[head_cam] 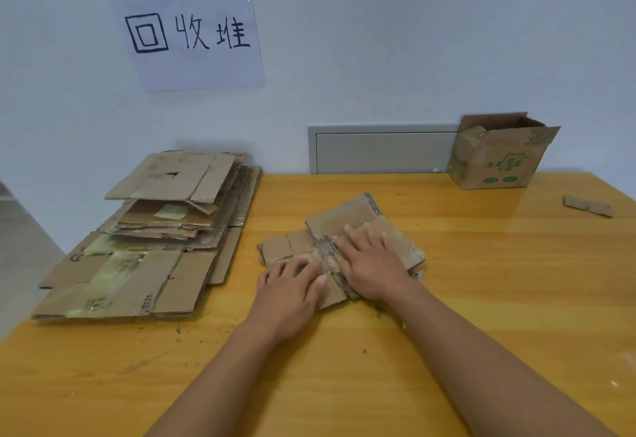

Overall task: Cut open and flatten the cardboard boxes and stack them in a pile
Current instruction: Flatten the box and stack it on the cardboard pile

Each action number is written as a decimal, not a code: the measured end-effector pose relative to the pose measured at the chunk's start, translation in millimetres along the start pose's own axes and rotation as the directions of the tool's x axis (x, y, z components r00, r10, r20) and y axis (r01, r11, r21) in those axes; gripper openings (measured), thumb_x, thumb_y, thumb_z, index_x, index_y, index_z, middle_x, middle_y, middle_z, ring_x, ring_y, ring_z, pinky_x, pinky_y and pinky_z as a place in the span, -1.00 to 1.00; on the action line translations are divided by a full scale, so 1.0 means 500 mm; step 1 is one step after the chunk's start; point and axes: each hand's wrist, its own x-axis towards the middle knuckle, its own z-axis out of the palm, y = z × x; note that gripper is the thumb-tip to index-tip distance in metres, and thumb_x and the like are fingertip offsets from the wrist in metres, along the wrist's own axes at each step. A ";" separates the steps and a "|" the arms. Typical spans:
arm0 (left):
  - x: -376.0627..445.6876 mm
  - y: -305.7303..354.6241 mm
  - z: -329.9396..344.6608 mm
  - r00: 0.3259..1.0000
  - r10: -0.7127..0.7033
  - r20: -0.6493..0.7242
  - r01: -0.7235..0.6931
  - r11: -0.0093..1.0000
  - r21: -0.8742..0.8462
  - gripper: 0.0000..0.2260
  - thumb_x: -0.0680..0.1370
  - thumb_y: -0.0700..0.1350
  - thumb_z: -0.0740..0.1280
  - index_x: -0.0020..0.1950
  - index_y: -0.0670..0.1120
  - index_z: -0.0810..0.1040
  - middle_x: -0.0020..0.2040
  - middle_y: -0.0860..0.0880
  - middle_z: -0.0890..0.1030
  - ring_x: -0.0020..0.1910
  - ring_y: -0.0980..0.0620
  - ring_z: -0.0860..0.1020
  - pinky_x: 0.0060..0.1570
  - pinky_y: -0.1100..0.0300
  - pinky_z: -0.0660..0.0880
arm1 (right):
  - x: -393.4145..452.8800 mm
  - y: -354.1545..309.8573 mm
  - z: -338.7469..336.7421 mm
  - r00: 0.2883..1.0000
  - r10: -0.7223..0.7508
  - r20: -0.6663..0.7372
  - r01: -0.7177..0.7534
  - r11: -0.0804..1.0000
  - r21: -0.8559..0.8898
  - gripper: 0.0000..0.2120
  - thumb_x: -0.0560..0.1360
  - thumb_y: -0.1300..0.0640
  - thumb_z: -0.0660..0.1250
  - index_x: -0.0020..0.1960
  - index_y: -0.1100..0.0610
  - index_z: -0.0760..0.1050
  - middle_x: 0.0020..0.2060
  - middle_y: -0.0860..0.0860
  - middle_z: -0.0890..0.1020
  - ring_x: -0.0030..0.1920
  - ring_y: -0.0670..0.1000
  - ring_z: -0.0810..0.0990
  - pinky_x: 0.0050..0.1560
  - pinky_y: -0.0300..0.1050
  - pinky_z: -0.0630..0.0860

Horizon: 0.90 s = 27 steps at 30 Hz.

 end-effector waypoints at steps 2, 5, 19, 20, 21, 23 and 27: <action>0.015 -0.003 0.000 1.000 -0.015 0.003 0.015 1.000 0.027 -0.58 0.67 0.21 -0.07 0.54 0.25 0.15 0.46 0.12 0.28 0.44 -0.03 0.19 0.37 -0.01 0.15 | 0.012 0.005 0.003 0.999 -0.005 0.054 0.008 0.999 -0.041 -0.48 0.67 -0.16 -0.15 0.61 -0.15 -0.10 0.62 -0.08 -0.12 0.60 0.11 -0.09 0.55 0.17 -0.07; 0.038 -0.005 0.000 1.000 -0.001 0.009 0.000 0.994 0.112 -0.56 0.65 0.24 -0.03 0.54 0.26 0.12 0.41 0.04 0.31 0.37 -0.06 0.24 0.35 0.01 0.17 | 0.023 0.015 -0.003 0.997 0.004 0.077 0.003 0.995 -0.098 -0.46 0.64 -0.21 -0.15 0.61 -0.19 -0.11 0.62 -0.08 -0.12 0.59 0.12 -0.02 0.51 0.22 0.01; 0.087 -0.015 0.028 0.990 0.073 0.117 -0.086 0.990 0.109 -0.44 0.65 0.17 -0.06 0.62 0.11 -0.14 0.62 0.11 -0.16 0.58 0.09 -0.22 0.54 0.06 -0.25 | 0.069 0.020 -0.005 0.997 -0.070 0.043 0.072 0.997 -0.042 -0.45 0.64 -0.16 -0.08 0.61 -0.11 -0.01 0.62 -0.02 -0.10 0.59 0.06 -0.27 0.54 0.20 -0.31; 0.087 -0.015 0.029 0.991 0.067 0.115 -0.080 0.991 0.110 -0.45 0.65 0.18 -0.07 0.62 0.12 -0.14 0.62 0.11 -0.18 0.58 0.08 -0.24 0.54 0.05 -0.25 | 0.073 0.022 -0.003 0.996 -0.075 0.058 0.077 0.997 -0.031 -0.44 0.65 -0.16 -0.10 0.62 -0.13 -0.09 0.61 -0.05 -0.16 0.58 0.05 -0.30 0.53 0.18 -0.33; 0.087 -0.013 0.031 0.991 0.060 0.116 -0.073 0.991 0.109 -0.45 0.65 0.18 -0.08 0.61 0.13 -0.16 0.61 0.11 -0.19 0.58 0.07 -0.26 0.54 0.05 -0.26 | 0.076 0.025 0.001 0.994 -0.075 0.075 0.076 0.997 -0.020 -0.45 0.65 -0.16 -0.11 0.61 -0.16 -0.15 0.61 -0.08 -0.19 0.58 0.05 -0.32 0.53 0.18 -0.34; 0.087 -0.011 0.033 0.992 0.045 0.119 -0.057 0.994 0.098 -0.47 0.66 0.19 -0.10 0.61 0.15 -0.17 0.61 0.12 -0.21 0.57 0.06 -0.28 0.54 0.04 -0.27 | 0.080 0.029 0.011 0.994 -0.059 0.095 0.060 0.998 -0.011 -0.46 0.65 -0.18 -0.15 0.60 -0.21 -0.19 0.60 -0.10 -0.20 0.58 0.06 -0.31 0.53 0.16 -0.34; 0.089 -0.009 0.034 0.991 0.021 0.132 -0.030 0.997 0.065 -0.49 0.67 0.18 -0.13 0.60 0.16 -0.18 0.61 0.11 -0.22 0.57 0.08 -0.29 0.53 0.08 -0.29 | 0.081 0.030 0.020 0.998 -0.005 0.059 0.004 1.000 0.017 -0.45 0.63 -0.27 -0.20 0.60 -0.22 -0.13 0.61 -0.09 -0.17 0.59 0.04 -0.26 0.53 0.17 -0.33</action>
